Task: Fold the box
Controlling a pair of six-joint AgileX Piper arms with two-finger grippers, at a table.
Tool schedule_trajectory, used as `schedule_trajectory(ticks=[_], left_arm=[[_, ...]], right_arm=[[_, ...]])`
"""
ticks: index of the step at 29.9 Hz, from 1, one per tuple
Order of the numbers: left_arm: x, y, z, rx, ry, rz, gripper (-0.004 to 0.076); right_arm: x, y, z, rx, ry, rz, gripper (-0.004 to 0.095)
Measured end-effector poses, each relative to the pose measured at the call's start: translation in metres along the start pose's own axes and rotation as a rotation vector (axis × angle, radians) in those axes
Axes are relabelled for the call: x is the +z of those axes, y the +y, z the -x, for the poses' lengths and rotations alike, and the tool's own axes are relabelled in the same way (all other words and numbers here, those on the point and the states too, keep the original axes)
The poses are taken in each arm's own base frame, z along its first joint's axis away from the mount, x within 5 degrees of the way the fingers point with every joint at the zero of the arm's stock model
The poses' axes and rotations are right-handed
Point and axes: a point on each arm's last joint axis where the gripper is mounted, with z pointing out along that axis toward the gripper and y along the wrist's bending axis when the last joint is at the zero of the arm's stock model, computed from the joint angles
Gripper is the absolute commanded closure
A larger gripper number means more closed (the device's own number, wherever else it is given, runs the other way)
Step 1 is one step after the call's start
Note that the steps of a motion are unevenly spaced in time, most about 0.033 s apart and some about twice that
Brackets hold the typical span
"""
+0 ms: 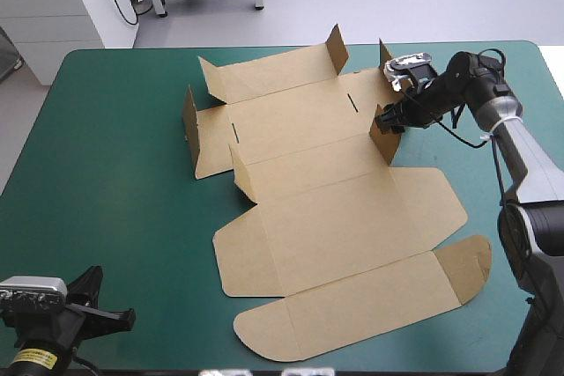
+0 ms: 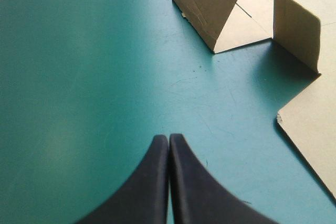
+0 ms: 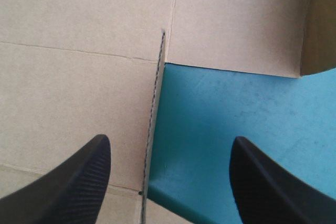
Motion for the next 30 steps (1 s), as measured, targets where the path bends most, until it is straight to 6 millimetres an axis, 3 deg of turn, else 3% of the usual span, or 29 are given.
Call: schedule_trajectory(ticks=[5,8,11,13,14,22,30], left_arm=[[0.000,0.000,0.000,0.000,-0.001,0.000,0.0731],[0.000,0.000,0.000,0.000,-0.001,0.000,0.0731],[0.000,0.000,0.000,0.000,-0.001,0.000,0.0731],[0.000,0.000,0.000,0.000,-0.001,0.000,0.0731],[0.000,0.000,0.000,0.000,-0.001,0.000,0.0731],[0.000,0.000,0.000,0.000,-0.001,0.000,0.0731],[0.000,0.000,0.000,0.000,-0.001,0.000,0.0731]], right_arm=[[0.019,-0.004,0.000,-0.002,0.032,0.010,0.0299],[0.029,-0.002,-0.002,-0.026,0.054,0.019,0.0354],[0.034,0.006,-0.001,-0.081,0.063,0.026,0.0607],[0.034,0.012,0.002,-0.147,0.064,0.023,0.0897],[0.033,0.015,0.003,-0.182,0.064,0.020,0.0921],[0.014,0.025,0.022,-0.377,0.043,-0.030,0.0928],[0.006,0.035,0.017,-0.654,0.154,0.045,0.0928]])
